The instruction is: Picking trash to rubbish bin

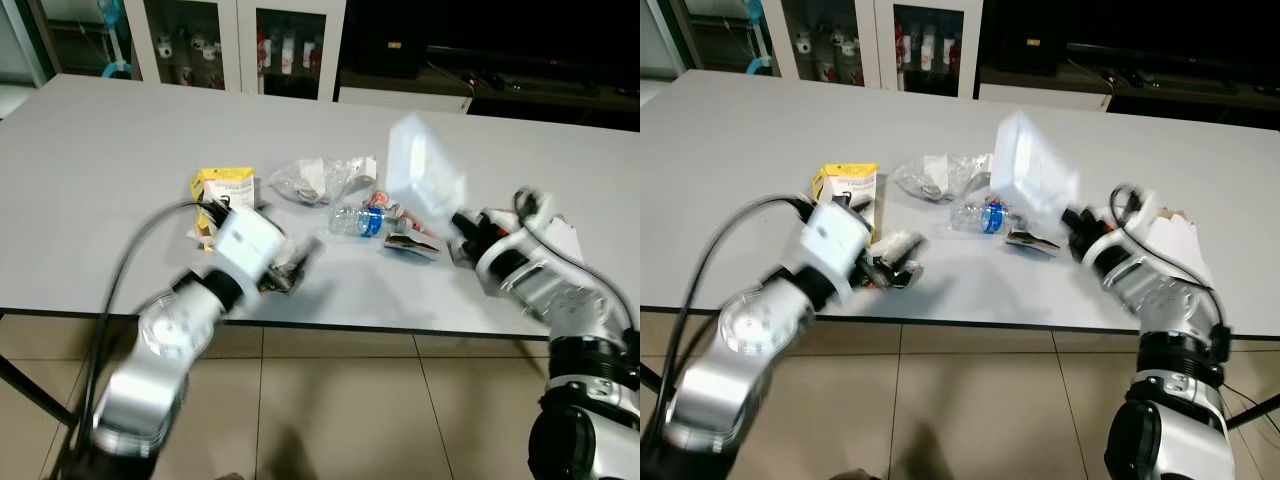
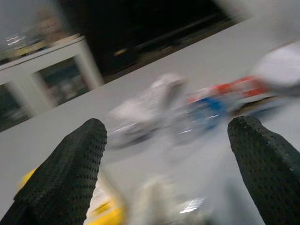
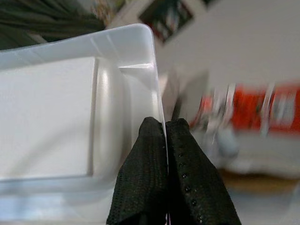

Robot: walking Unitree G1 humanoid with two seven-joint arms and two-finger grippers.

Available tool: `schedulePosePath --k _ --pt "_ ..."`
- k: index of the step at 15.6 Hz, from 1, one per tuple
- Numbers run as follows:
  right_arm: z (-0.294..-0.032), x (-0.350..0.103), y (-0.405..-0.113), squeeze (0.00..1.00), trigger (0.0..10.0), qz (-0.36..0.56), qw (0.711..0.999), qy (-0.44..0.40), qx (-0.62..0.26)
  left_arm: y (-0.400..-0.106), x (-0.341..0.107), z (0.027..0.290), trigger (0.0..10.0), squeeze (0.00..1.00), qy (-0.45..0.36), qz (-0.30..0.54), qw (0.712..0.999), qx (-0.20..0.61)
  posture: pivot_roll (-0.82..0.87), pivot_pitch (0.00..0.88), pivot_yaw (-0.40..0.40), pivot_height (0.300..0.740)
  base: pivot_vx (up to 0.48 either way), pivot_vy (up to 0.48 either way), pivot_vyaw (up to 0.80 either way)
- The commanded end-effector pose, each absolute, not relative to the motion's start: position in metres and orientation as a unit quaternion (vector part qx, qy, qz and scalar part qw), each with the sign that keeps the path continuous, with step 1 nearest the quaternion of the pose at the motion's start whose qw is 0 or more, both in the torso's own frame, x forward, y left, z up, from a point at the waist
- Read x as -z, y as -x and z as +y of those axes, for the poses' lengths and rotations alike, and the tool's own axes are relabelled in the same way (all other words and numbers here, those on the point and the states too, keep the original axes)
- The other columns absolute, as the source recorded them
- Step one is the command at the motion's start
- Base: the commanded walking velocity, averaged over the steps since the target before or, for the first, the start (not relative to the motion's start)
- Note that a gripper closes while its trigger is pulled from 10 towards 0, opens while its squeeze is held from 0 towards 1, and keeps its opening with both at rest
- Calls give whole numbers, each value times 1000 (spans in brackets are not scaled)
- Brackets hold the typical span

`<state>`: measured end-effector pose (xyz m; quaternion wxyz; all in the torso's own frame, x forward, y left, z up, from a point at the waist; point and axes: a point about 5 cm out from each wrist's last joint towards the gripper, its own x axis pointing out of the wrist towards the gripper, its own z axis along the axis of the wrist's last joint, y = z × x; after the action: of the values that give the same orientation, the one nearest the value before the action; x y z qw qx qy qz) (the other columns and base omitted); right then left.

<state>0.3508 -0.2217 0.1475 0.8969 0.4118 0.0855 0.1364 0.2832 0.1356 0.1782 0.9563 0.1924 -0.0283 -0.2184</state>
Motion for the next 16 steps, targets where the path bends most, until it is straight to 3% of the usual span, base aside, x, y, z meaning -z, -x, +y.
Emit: schedulePosePath --k 1,2,5,12,16 --pt "-228 -151 -349 0 0 72 914 -381 -116 -290 -169 146 10000 886 -190 -8 964 185 -24 0 -98 740 0 0 0" --pt "-231 -151 -347 0 0 64 917 -379 -109 -299 -161 155 10000 1000 -190 7 966 175 -31 0 -96 740 0 0 0" --pt "-234 -146 -333 0 0 76 927 -352 -107 -315 -156 177 10000 1000 -213 42 968 128 -66 0 -78 740 0 0 0" --pt "-222 -129 -309 0 0 98 925 -351 -110 -360 -165 195 10000 1000 -97 29 993 64 -83 0 -78 740 0 0 0" --pt "-209 -127 -300 0 0 110 920 -353 -132 -378 -156 220 10000 1000 -160 92 983 3 -91 0 -70 740 0 0 0"
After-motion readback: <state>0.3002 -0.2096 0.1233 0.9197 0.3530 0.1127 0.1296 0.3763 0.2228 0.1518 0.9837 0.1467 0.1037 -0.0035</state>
